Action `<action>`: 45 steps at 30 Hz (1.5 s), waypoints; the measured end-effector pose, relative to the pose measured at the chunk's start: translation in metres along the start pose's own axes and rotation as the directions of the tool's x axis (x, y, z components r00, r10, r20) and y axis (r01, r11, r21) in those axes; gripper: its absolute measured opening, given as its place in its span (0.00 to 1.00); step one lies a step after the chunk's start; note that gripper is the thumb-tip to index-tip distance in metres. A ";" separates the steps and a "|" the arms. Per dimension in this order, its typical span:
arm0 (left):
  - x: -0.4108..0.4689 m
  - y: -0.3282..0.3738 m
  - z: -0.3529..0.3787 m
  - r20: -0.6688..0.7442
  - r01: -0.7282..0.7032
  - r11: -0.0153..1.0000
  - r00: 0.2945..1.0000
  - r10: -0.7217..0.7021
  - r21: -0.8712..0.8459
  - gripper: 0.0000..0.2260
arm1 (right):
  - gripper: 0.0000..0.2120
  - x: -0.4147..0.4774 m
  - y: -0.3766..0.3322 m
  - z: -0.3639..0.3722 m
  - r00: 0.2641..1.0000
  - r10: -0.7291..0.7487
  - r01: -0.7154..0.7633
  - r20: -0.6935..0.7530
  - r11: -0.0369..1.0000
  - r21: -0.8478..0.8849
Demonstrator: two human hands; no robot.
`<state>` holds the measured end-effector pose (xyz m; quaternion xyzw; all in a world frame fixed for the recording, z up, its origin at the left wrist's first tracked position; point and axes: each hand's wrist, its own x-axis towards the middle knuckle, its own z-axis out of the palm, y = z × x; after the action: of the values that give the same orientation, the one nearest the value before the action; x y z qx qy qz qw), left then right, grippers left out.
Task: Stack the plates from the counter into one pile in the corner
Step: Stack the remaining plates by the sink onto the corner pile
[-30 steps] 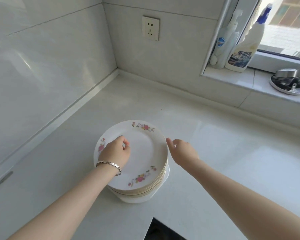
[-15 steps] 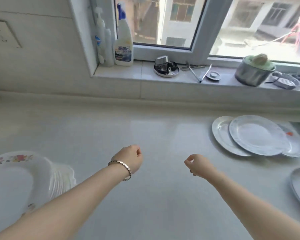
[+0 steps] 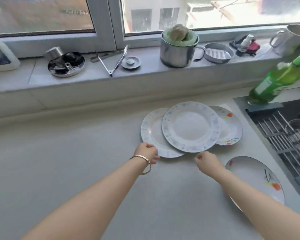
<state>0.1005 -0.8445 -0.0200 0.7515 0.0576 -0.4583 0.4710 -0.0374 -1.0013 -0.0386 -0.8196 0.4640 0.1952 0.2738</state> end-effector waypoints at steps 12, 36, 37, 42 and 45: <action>0.070 0.033 0.098 -0.047 0.209 0.834 0.962 -0.270 -0.510 0.08 | 0.12 0.057 0.045 -0.019 0.986 0.108 -0.101 0.126 0.993 -0.064; -0.120 -0.086 -0.219 -0.408 -0.299 0.525 0.907 -0.103 -0.797 0.10 | 0.14 -0.102 -0.168 0.080 0.876 -0.457 0.483 0.155 0.823 -0.299; -0.134 -0.102 -0.244 -0.436 -0.326 0.507 0.893 -0.111 -0.798 0.10 | 0.14 -0.115 -0.186 0.096 0.860 -0.485 0.510 0.160 0.805 -0.303; -0.204 -0.187 -0.359 -0.555 -0.450 0.437 0.818 -0.149 -0.779 0.10 | 0.13 -0.185 -0.272 0.178 0.796 -0.574 0.605 0.192 0.735 -0.306; -0.243 -0.238 -0.416 -0.639 -0.526 0.424 0.746 -0.185 -0.737 0.11 | 0.13 -0.225 -0.317 0.220 0.746 -0.631 0.663 0.213 0.673 -0.328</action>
<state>0.1015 -0.3129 0.0615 0.4950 0.3619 -0.0174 0.7898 0.1124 -0.5829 0.0050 -0.9586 0.0841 0.2055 0.1782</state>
